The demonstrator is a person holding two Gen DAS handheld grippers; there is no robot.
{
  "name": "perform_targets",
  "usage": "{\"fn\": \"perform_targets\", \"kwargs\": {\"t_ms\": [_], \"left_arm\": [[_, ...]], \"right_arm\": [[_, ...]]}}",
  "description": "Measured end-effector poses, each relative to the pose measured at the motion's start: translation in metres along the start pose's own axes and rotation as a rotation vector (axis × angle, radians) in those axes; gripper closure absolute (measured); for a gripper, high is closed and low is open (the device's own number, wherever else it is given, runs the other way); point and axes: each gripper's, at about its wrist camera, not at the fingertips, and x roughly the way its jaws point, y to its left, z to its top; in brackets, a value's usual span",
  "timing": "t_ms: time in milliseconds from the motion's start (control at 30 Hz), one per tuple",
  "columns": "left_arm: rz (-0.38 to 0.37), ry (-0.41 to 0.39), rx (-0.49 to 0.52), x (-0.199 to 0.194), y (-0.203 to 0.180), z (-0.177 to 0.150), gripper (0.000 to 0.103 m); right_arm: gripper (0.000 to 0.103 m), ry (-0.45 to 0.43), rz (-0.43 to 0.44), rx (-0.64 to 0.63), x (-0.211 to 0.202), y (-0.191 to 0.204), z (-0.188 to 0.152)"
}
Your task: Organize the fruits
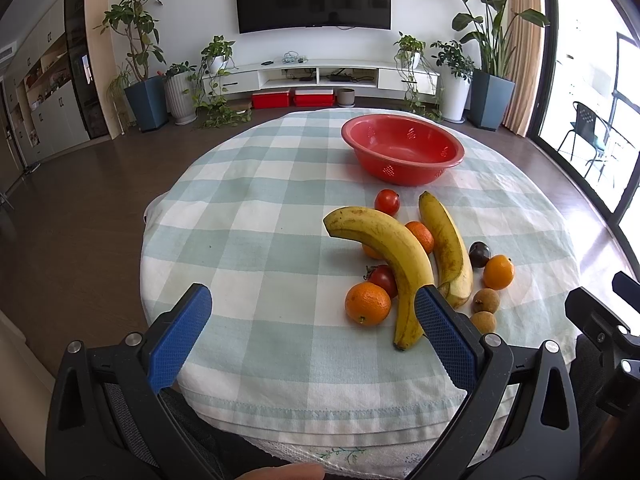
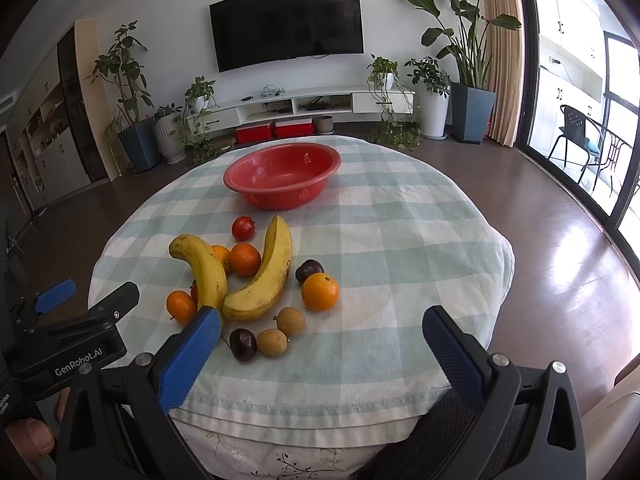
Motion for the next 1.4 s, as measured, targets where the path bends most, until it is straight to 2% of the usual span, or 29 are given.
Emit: {"fn": "perform_targets", "kwargs": {"t_ms": [867, 1033, 1100, 1167, 1300, 1400], "left_arm": [[0.001, 0.005, 0.002, 0.001, 0.004, -0.003, 0.000], [-0.004, 0.009, 0.000, 0.009, 0.006, -0.018, 0.000], [-0.030, 0.007, -0.018, 0.011, 0.009, -0.021, 0.000], [-0.091, 0.016, -0.048, 0.013, 0.017, -0.025, 0.000], [-0.294, -0.018, -0.038, 0.015, 0.028, -0.035, 0.000], [-0.251, 0.054, 0.003, 0.021, 0.027, -0.045, 0.000]], "right_arm": [[0.000, 0.009, 0.000, 0.001, 0.000, 0.001, 0.003], [0.000, 0.010, 0.000, 0.001, 0.001, 0.001, 0.003], [0.000, 0.011, 0.001, 0.002, 0.001, 0.001, 0.003], [0.000, 0.012, 0.003, 0.003, 0.001, 0.001, 0.002], [0.000, 0.013, 0.011, 0.007, 0.001, 0.000, 0.000], [0.000, 0.006, 0.024, 0.011, 0.000, -0.001, -0.007]]}}
